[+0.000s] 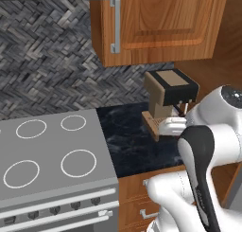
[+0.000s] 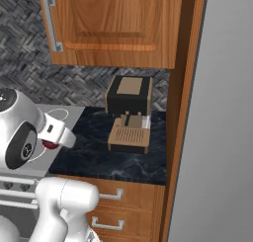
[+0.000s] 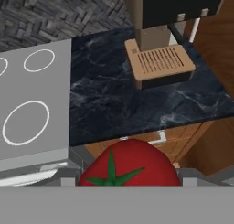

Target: Place the beers on the top shelf of the fridge to keep them out of children's reach, and place the tomato on lower shelves for easy access.

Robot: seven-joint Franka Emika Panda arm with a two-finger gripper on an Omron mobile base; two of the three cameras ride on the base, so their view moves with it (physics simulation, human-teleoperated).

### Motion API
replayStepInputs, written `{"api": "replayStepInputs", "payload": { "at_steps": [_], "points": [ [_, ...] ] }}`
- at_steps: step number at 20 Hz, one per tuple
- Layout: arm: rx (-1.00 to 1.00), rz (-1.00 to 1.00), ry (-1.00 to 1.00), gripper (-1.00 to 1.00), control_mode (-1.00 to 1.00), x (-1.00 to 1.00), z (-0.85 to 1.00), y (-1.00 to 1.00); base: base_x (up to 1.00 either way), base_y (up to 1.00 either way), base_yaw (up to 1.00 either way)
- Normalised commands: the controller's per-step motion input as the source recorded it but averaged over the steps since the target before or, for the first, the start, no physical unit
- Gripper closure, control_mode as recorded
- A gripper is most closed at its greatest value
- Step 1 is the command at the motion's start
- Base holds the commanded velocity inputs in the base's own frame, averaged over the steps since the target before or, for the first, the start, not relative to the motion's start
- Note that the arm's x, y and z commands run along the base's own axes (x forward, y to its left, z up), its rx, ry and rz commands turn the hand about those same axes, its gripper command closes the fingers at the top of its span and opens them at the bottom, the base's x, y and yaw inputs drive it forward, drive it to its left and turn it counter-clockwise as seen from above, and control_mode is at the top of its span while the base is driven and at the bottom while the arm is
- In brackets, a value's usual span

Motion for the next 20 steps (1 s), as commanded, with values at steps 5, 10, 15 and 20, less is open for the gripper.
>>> {"api": "replayStepInputs", "payload": {
  "at_steps": [5, 10, 15, 20],
  "points": [
    [-0.05, 0.00, -0.08, 1.00, -1.00, -0.83, 0.33, 0.00, 0.00, 0.00, 0.00],
    [-0.01, 0.00, -0.02, 1.00, 1.00, -0.31, 0.18, 0.00, -0.07, -0.09, 0.00],
    [0.00, 0.00, 0.00, 1.00, 1.00, 0.00, 0.00, 0.00, -0.04, -0.54, 0.00],
    [0.00, 0.00, 0.00, 1.00, 1.00, 0.00, 0.00, 0.00, -0.49, -0.63, 0.00]
  ]
}}
